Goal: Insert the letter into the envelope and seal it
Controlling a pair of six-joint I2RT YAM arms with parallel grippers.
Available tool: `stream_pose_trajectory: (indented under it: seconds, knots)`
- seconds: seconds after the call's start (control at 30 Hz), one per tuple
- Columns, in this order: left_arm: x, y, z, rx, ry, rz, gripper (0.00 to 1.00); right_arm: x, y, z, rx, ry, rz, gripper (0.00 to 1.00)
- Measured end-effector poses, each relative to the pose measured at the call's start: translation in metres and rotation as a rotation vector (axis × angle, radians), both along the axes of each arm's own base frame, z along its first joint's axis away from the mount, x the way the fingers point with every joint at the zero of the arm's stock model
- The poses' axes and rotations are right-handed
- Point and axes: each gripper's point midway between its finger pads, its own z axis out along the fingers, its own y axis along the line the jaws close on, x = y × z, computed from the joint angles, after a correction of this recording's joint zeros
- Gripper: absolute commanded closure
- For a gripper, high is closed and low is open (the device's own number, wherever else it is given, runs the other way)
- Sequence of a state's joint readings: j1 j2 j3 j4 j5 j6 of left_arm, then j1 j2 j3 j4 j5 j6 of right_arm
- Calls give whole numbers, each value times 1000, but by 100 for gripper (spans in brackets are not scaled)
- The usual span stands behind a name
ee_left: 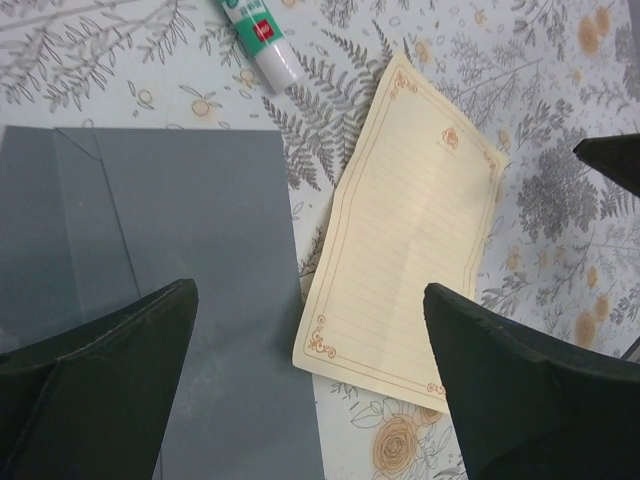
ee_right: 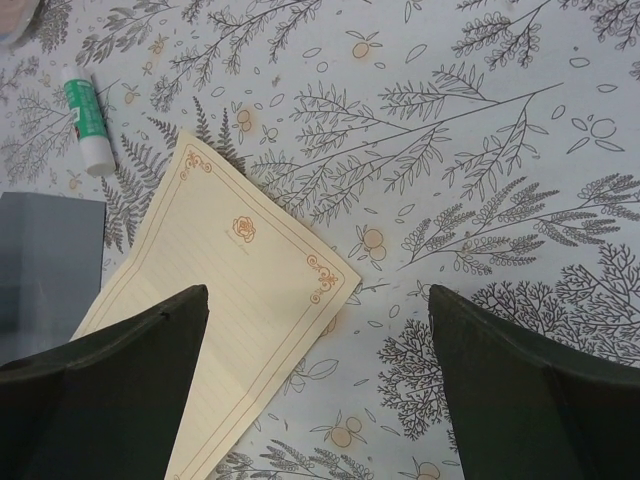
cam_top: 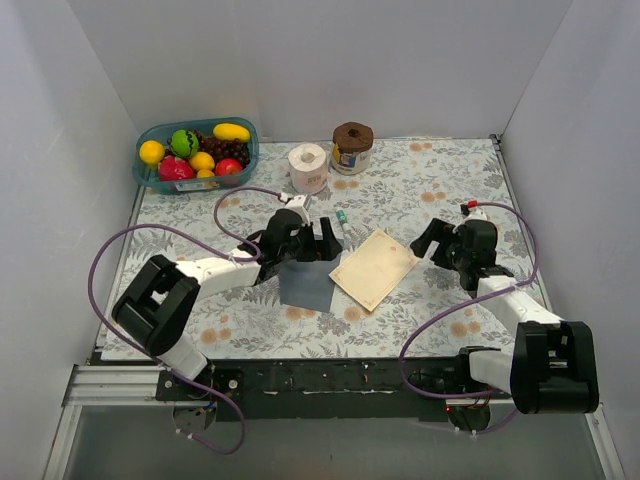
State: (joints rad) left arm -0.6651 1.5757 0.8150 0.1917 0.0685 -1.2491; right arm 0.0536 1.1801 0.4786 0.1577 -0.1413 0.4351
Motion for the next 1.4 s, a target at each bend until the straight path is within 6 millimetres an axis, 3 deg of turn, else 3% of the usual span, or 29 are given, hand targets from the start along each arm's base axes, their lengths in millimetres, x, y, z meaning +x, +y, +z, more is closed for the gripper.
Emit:
stream_pose_trajectory:
  seconds: [0.33, 0.47, 0.67, 0.97, 1.27, 1.4]
  knots:
    - [-31, -16, -53, 81, 128, -86, 19, -21, 5, -21, 27, 59, 17, 2]
    - [-34, -23, -51, 73, 130, -109, 28, -21, 6, -17, 31, 43, 22, 2]
    - [-41, -29, -54, 65, 147, -136, 32, -20, 6, -14, 33, 34, 22, 2]
    - [-47, -34, -53, 46, 166, -162, 60, -20, 6, -14, 43, 37, 14, 2]
    - [-51, -37, -54, 34, 181, -182, 71, -24, 6, -19, 46, 53, 11, 2]
    - [-54, -38, -62, 40, 202, -188, 69, -25, 6, -19, 46, 53, 11, 2]
